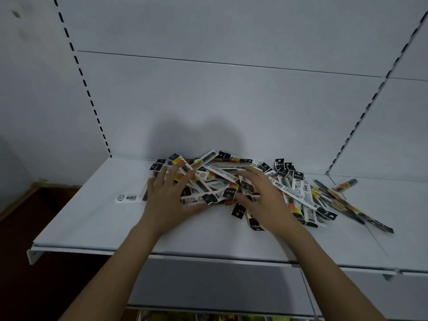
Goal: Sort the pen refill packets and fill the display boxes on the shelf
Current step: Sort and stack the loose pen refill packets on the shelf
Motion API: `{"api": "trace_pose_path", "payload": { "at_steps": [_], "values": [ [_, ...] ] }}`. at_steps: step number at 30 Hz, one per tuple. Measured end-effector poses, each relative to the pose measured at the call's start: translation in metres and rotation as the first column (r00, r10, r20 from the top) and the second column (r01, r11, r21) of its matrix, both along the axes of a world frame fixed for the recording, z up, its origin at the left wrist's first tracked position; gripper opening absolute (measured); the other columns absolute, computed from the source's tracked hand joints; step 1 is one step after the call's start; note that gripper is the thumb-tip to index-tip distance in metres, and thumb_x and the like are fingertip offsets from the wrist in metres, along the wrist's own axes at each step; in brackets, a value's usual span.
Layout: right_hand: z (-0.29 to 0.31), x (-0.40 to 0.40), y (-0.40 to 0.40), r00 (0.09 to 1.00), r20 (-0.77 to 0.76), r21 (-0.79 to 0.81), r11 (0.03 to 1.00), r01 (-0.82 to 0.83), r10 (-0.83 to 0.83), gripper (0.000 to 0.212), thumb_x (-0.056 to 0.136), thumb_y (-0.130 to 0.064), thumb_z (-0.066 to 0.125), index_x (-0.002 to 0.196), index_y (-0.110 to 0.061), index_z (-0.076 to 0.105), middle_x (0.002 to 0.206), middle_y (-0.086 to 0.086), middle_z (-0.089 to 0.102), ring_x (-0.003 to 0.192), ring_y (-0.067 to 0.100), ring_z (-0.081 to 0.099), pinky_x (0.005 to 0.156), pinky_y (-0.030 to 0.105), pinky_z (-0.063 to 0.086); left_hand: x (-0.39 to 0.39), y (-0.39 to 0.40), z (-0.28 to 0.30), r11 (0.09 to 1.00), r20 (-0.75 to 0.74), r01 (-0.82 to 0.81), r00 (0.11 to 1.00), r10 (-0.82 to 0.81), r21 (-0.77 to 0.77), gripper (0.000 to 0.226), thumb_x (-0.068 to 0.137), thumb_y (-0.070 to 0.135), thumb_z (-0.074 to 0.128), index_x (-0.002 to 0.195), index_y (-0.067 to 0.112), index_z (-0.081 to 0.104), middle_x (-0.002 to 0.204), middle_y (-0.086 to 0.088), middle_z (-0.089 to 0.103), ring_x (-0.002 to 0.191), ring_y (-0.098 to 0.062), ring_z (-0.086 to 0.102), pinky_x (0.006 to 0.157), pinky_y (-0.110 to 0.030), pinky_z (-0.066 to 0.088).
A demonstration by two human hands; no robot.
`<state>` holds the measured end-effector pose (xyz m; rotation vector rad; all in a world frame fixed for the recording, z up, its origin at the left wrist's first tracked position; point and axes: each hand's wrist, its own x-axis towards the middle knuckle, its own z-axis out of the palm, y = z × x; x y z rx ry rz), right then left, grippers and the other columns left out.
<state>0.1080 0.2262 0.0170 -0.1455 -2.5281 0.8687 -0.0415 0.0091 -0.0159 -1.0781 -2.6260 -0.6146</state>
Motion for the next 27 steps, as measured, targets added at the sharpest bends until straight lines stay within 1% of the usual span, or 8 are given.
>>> {"api": "trace_pose_path", "payload": {
  "at_steps": [2, 5, 9, 14, 18, 21, 24, 27],
  "values": [
    [0.012, 0.013, 0.007, 0.994, -0.085, 0.01, 0.997, 0.076, -0.075, 0.043, 0.096, -0.031, 0.061, 0.137, -0.031, 0.051, 0.142, -0.02, 0.042, 0.132, -0.009, 0.032, 0.108, 0.012, 0.023, -0.001, 0.002, -0.002, 0.99, 0.069, 0.012, 0.998, -0.002, -0.141, 0.104, 0.057, 0.104, 0.016, 0.149, 0.055, 0.018, 0.165, 0.006, 0.01, 0.152, -0.028, 0.007, 0.118, -0.06, -0.003],
    [0.016, 0.023, 0.028, 0.93, -0.079, 0.194, 0.909, 0.368, -0.36, 0.046, 0.094, -0.048, 0.053, 0.136, -0.03, 0.052, 0.142, -0.004, 0.048, 0.136, 0.02, 0.038, 0.111, 0.048, 0.033, -0.004, 0.003, -0.001, 0.988, 0.133, 0.069, 0.99, -0.051, -0.139, 0.11, 0.052, 0.105, 0.01, 0.147, 0.053, 0.027, 0.163, 0.01, 0.015, 0.15, -0.025, 0.014, 0.121, -0.051, 0.001],
    [0.006, 0.029, 0.044, 0.789, 0.421, 0.226, 0.894, 0.386, -0.447, 0.07, 0.089, -0.071, 0.038, 0.15, -0.038, 0.03, 0.162, 0.001, 0.02, 0.148, 0.03, 0.014, 0.114, 0.063, 0.021, -0.002, 0.004, 0.001, 0.992, 0.085, 0.083, 0.994, -0.075, -0.091, 0.112, 0.06, 0.102, 0.005, 0.146, 0.041, 0.042, 0.155, 0.011, 0.035, 0.139, -0.025, 0.03, 0.116, -0.048, 0.026],
    [-0.018, 0.006, 0.028, 0.872, 0.3, 0.336, 0.898, 0.283, -0.387, 0.053, 0.1, -0.055, 0.034, 0.15, -0.037, 0.032, 0.163, -0.003, 0.022, 0.151, 0.027, 0.014, 0.117, 0.059, 0.01, -0.001, 0.004, -0.002, 0.99, -0.02, 0.104, 0.994, -0.107, -0.096, 0.089, 0.078, 0.09, 0.021, 0.137, 0.034, 0.056, 0.139, 0.0, 0.046, 0.126, -0.025, 0.036, 0.101, -0.051, 0.04],
    [-0.03, -0.014, 0.021, 0.964, -0.047, 0.267, 0.927, 0.263, -0.26, 0.033, 0.099, -0.015, 0.053, 0.131, -0.02, 0.06, 0.137, 0.003, 0.056, 0.132, 0.027, 0.048, 0.11, 0.063, 0.028, -0.001, 0.004, -0.006, 0.994, -0.083, 0.091, 0.992, -0.095, -0.057, 0.058, 0.082, 0.074, 0.04, 0.117, 0.034, 0.06, 0.142, 0.007, 0.05, 0.136, -0.023, 0.039, 0.104, -0.05, 0.036],
    [-0.032, -0.014, 0.024, 0.951, -0.234, 0.252, 0.932, 0.26, -0.202, 0.03, 0.093, -0.003, 0.055, 0.121, -0.01, 0.065, 0.123, 0.006, 0.06, 0.118, 0.026, 0.053, 0.103, 0.055, 0.04, 0.001, 0.003, -0.005, 0.999, -0.124, 0.051, 0.991, -0.049, 0.006, 0.052, 0.082, 0.07, 0.042, 0.11, 0.032, 0.065, 0.121, 0.012, 0.062, 0.118, -0.022, 0.053, 0.091, -0.044, 0.041],
    [-0.031, -0.001, 0.02, 0.969, -0.211, 0.192, 0.966, 0.174, -0.133, 0.038, 0.089, -0.012, 0.049, 0.125, -0.01, 0.064, 0.127, 0.005, 0.059, 0.12, 0.023, 0.05, 0.103, 0.043, 0.042, 0.001, 0.003, -0.005, 0.997, -0.151, 0.044, 0.988, -0.033, 0.068, 0.047, 0.083, 0.064, 0.047, 0.105, 0.029, 0.07, 0.11, 0.009, 0.065, 0.101, -0.023, 0.056, 0.082, -0.045, 0.047],
    [-0.035, 0.002, 0.018, 0.994, -0.054, 0.262, 0.959, 0.111, -0.1, 0.054, 0.082, -0.025, 0.042, 0.131, -0.017, 0.062, 0.138, 0.003, 0.054, 0.131, 0.025, 0.045, 0.109, 0.047, 0.037, 0.002, 0.003, -0.006, 0.987, -0.122, 0.113, 0.988, -0.099, 0.115, 0.049, 0.085, 0.059, 0.052, 0.111, 0.023, 0.071, 0.107, 0.007, 0.066, 0.094, -0.021, 0.053, 0.08, -0.041, 0.048]
  ]
}}
